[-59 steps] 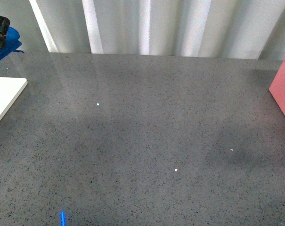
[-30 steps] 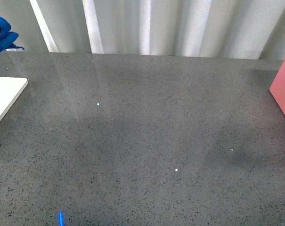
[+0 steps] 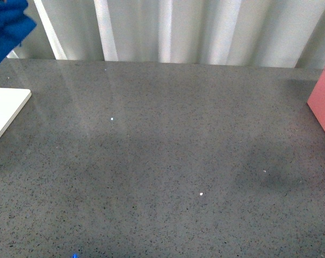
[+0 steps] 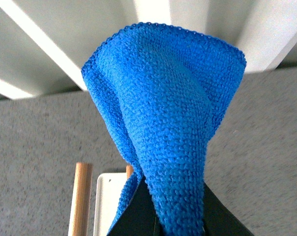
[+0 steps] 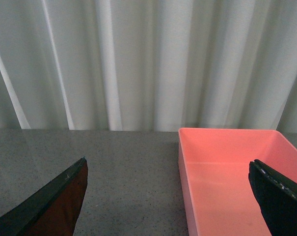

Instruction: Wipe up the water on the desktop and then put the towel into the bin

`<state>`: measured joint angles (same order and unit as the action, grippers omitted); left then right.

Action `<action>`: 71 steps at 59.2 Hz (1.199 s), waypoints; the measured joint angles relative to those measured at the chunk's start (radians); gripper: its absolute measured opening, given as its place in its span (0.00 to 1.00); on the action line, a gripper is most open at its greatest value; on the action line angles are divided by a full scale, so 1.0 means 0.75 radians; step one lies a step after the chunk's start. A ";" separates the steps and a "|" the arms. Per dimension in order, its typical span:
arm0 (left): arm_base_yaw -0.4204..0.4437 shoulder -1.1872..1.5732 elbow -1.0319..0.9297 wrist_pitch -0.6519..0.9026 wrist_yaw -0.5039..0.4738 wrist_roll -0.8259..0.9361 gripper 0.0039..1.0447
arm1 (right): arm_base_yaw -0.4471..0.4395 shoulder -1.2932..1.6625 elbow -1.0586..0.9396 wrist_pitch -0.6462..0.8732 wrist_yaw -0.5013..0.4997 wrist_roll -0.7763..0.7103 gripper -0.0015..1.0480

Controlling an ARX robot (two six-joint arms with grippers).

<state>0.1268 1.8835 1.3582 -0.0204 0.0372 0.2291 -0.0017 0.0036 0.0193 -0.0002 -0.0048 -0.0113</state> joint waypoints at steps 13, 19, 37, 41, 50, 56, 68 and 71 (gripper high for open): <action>-0.072 -0.178 0.002 0.086 0.218 -0.167 0.04 | 0.000 0.000 0.000 0.000 0.000 0.000 0.93; -0.138 -0.291 -0.118 0.292 0.446 -0.382 0.04 | 0.000 0.000 0.000 0.000 0.000 0.000 0.93; -0.322 -0.414 -0.424 0.807 0.639 -0.909 0.04 | 0.000 0.000 0.000 0.000 0.000 0.000 0.93; -0.364 -0.431 -0.466 0.830 0.636 -0.959 0.04 | 0.000 0.000 0.000 0.000 0.000 0.000 0.93; -0.469 -0.466 -0.528 0.860 0.612 -0.984 0.04 | 0.000 0.000 0.000 0.000 0.000 0.000 0.93; -0.521 -0.454 -0.527 0.850 0.591 -0.956 0.04 | 0.000 0.000 0.000 0.000 0.000 0.000 0.93; -0.542 -0.400 -0.507 0.815 0.552 -0.900 0.04 | 0.000 0.002 0.001 -0.002 0.001 0.004 0.93; -0.539 -0.400 -0.506 0.815 0.551 -0.899 0.04 | -0.010 0.081 0.061 -0.149 -0.034 0.084 0.93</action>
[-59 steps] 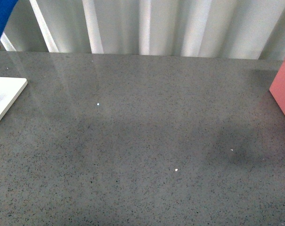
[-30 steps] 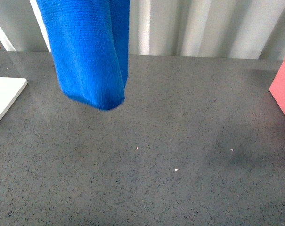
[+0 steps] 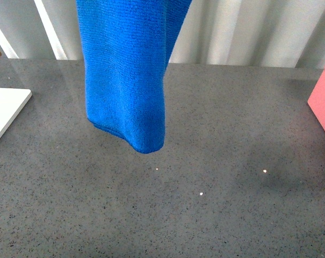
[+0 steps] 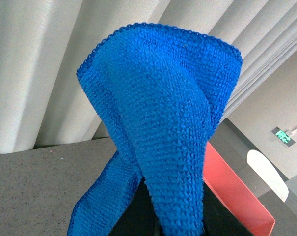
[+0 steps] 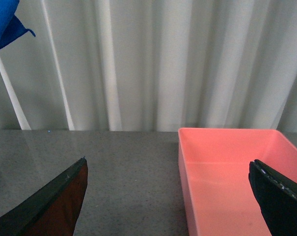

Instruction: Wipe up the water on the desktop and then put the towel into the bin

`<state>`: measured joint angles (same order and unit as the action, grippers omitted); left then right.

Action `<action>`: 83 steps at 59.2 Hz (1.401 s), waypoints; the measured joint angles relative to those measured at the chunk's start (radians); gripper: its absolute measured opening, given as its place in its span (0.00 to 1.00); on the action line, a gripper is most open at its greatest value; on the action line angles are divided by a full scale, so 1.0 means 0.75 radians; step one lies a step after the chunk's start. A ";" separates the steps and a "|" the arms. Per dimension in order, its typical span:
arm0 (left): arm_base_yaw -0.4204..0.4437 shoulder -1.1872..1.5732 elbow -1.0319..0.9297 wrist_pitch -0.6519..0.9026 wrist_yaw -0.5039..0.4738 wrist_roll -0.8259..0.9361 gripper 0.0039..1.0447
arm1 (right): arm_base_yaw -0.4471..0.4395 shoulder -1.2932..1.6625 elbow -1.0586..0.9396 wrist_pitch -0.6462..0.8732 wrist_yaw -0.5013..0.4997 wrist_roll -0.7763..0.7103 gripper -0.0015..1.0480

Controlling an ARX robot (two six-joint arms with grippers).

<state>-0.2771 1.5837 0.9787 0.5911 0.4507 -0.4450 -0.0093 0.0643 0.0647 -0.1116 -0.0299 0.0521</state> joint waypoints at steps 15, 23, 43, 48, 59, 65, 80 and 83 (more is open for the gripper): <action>0.002 0.002 0.005 -0.001 -0.002 0.005 0.04 | -0.165 0.789 0.359 0.213 -0.659 -0.005 0.93; 0.002 0.000 0.007 -0.001 -0.003 0.005 0.04 | -0.144 1.108 0.431 0.427 -1.020 0.017 0.93; 0.002 0.000 0.007 -0.001 -0.003 0.005 0.04 | 0.148 1.853 0.591 1.192 -1.106 0.288 0.93; 0.002 0.000 0.007 -0.001 -0.003 0.005 0.04 | 0.188 1.961 0.631 1.287 -1.150 0.332 0.93; 0.002 0.000 0.007 -0.001 -0.002 0.006 0.04 | 0.298 2.119 0.743 1.403 -1.153 0.381 0.93; 0.002 0.000 0.007 -0.001 -0.003 0.006 0.04 | 0.337 2.169 0.787 1.457 -1.196 0.404 0.93; 0.002 0.000 0.007 -0.001 -0.003 0.007 0.04 | 0.431 2.362 1.007 1.405 -1.193 0.400 0.93; 0.002 0.000 0.007 -0.001 -0.003 0.007 0.04 | 0.444 2.402 1.057 1.380 -1.181 0.391 0.93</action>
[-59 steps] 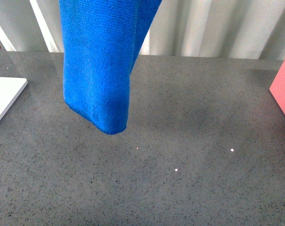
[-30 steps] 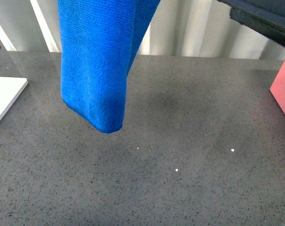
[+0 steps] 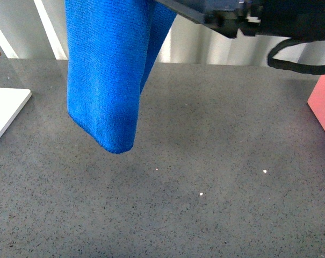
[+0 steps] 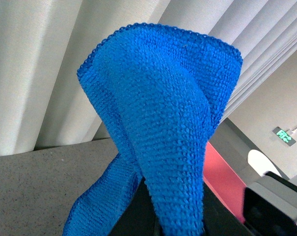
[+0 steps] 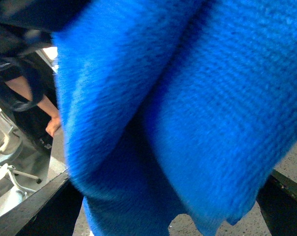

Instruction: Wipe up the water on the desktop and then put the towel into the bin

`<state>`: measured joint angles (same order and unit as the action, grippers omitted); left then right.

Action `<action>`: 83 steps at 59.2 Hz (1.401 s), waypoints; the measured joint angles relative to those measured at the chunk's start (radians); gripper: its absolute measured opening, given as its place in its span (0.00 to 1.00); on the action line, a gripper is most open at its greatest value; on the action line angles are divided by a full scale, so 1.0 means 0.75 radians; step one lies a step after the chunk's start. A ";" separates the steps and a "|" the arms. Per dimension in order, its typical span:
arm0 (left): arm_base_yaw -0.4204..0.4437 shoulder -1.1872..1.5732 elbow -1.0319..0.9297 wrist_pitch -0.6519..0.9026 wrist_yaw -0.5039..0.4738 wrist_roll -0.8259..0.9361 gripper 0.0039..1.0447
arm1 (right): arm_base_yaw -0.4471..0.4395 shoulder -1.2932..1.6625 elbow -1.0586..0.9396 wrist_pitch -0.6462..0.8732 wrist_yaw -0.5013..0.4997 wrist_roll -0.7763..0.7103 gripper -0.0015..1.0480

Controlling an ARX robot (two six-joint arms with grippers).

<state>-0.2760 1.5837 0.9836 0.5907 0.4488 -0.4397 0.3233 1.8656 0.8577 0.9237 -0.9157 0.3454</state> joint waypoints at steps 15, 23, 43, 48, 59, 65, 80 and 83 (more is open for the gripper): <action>0.001 0.000 0.000 0.000 -0.001 0.002 0.04 | 0.056 0.164 0.244 0.054 -0.068 0.035 0.93; 0.001 0.000 0.000 0.000 -0.001 0.002 0.04 | 0.079 0.204 0.307 0.096 -0.119 0.082 0.93; 0.001 0.000 0.001 0.000 -0.001 0.002 0.04 | 0.089 0.277 0.346 0.356 -0.094 0.278 0.51; 0.000 0.000 0.005 0.000 -0.001 0.003 0.04 | 0.081 0.288 0.341 0.408 -0.092 0.341 0.38; 0.000 0.000 0.005 0.000 -0.001 0.003 0.04 | 0.068 0.285 0.326 0.402 -0.076 0.361 0.13; 0.000 0.000 0.005 0.000 -0.001 0.003 0.09 | 0.068 0.273 0.318 0.341 -0.057 0.323 0.05; 0.000 0.000 0.005 0.000 -0.001 0.003 0.42 | 0.068 0.245 0.291 0.202 -0.026 0.203 0.05; 0.000 0.000 0.005 0.000 -0.001 0.003 0.51 | 0.067 0.245 0.285 0.188 -0.021 0.186 0.05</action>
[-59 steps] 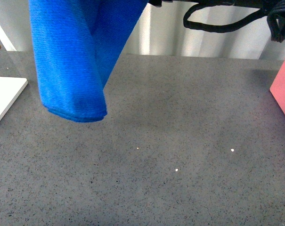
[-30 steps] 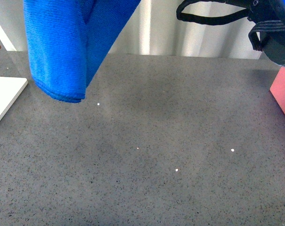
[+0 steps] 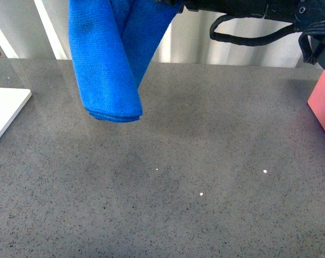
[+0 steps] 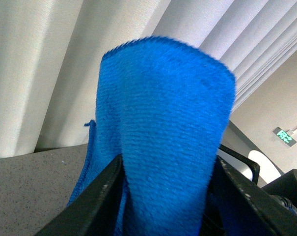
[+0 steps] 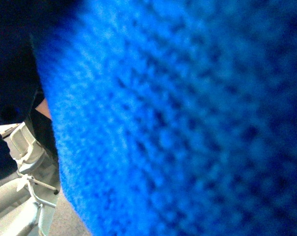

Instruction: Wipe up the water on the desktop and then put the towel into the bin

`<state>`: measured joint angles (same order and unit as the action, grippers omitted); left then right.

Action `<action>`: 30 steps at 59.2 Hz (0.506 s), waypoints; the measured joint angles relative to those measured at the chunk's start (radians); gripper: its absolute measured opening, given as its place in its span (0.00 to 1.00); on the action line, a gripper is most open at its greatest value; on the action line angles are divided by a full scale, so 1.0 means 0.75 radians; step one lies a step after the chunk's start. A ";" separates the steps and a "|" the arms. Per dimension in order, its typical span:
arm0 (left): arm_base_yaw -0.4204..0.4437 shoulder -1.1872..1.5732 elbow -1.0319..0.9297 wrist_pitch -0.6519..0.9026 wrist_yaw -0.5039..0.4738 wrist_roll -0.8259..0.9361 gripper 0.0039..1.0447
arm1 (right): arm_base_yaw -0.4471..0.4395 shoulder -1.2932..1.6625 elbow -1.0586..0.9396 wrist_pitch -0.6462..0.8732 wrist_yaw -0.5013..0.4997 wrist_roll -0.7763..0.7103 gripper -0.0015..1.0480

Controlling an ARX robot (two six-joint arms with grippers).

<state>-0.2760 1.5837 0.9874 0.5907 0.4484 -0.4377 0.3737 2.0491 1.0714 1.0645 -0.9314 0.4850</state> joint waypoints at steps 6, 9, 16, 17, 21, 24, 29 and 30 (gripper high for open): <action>0.000 0.000 0.000 0.000 0.000 0.000 0.65 | -0.003 -0.001 -0.014 -0.008 0.003 -0.025 0.05; 0.000 0.000 0.000 0.000 0.000 0.000 0.75 | -0.006 -0.001 -0.020 -0.009 0.002 -0.040 0.05; 0.000 0.000 0.000 0.000 0.000 0.000 0.90 | -0.010 -0.008 -0.025 -0.029 -0.007 -0.072 0.05; 0.000 0.000 0.000 0.000 0.000 0.000 0.94 | -0.011 -0.010 -0.026 -0.031 -0.008 -0.077 0.05; 0.000 0.000 0.000 0.000 0.000 0.001 0.94 | -0.015 -0.013 -0.028 -0.037 -0.008 -0.089 0.05; 0.000 0.000 0.000 0.000 0.000 0.001 0.93 | -0.021 -0.018 -0.032 -0.040 -0.008 -0.095 0.05; -0.003 0.000 -0.001 -0.001 -0.028 0.019 0.93 | -0.031 -0.038 -0.045 -0.040 -0.014 -0.105 0.05; -0.018 -0.005 -0.006 -0.001 -0.127 0.051 0.91 | -0.033 -0.042 -0.048 -0.040 -0.015 -0.107 0.05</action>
<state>-0.2897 1.5799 0.9833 0.5903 0.3534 -0.3992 0.3492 2.0178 1.0355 1.0344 -0.9424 0.4046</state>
